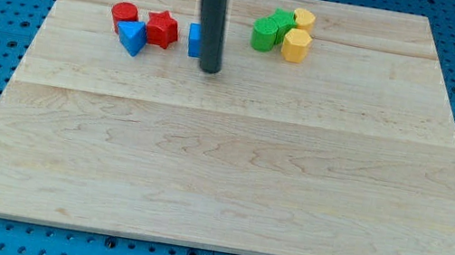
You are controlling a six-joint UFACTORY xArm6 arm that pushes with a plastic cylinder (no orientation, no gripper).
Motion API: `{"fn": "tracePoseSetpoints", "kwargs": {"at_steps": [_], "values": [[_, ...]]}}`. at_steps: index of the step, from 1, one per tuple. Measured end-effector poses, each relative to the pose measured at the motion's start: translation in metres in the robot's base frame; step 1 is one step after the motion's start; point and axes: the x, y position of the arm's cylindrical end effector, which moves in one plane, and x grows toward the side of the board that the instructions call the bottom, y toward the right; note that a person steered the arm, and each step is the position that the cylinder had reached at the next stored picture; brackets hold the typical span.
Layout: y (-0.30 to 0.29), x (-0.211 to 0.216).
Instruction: Move the yellow hexagon top right to the green circle
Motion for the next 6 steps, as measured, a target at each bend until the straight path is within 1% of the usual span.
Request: {"fn": "tracePoseSetpoints", "kwargs": {"at_steps": [1,2,3,4,5,6], "values": [[0.029,-0.041],[-0.031,-0.043],[-0.074,-0.036],[0.008,-0.043],[0.083,-0.023],[0.079,-0.013]]}}
